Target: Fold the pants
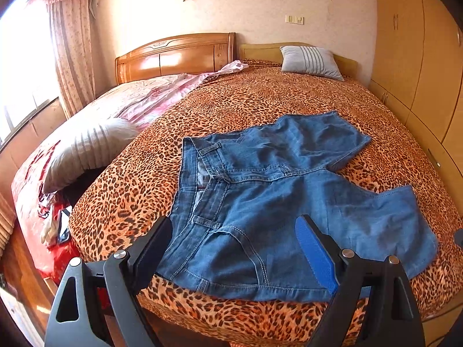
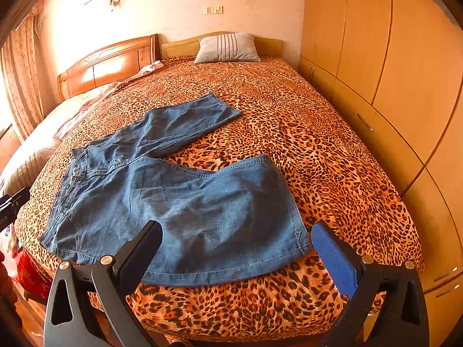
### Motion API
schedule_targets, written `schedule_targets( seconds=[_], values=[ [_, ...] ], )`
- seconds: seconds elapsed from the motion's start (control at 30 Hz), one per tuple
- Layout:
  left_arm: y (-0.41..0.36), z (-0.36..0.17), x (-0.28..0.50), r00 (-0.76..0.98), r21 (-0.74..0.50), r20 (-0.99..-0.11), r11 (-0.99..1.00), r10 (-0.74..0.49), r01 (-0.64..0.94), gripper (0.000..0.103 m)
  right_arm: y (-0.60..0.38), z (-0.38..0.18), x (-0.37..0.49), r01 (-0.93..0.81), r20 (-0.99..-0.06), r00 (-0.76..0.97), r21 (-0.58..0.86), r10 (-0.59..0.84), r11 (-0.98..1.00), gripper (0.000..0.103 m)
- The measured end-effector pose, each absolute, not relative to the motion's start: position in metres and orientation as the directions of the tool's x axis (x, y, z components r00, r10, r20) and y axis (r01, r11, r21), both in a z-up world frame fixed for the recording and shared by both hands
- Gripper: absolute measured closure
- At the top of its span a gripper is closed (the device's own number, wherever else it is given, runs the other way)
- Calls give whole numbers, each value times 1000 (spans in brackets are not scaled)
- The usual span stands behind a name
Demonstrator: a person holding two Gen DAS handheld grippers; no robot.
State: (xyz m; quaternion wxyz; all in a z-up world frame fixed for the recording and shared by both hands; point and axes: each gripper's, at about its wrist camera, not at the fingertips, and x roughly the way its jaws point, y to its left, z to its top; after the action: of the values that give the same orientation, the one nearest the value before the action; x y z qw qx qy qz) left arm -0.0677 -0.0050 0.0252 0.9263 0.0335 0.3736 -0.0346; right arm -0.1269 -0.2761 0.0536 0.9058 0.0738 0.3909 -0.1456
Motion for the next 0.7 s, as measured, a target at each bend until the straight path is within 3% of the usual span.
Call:
schedule_targets(
  seconds=[0.7],
  values=[
    [-12, 18, -63, 702, 40, -710, 993, -47, 107, 15, -276, 50, -123, 316, -741, 639, 9, -206, 949, 0]
  ],
)
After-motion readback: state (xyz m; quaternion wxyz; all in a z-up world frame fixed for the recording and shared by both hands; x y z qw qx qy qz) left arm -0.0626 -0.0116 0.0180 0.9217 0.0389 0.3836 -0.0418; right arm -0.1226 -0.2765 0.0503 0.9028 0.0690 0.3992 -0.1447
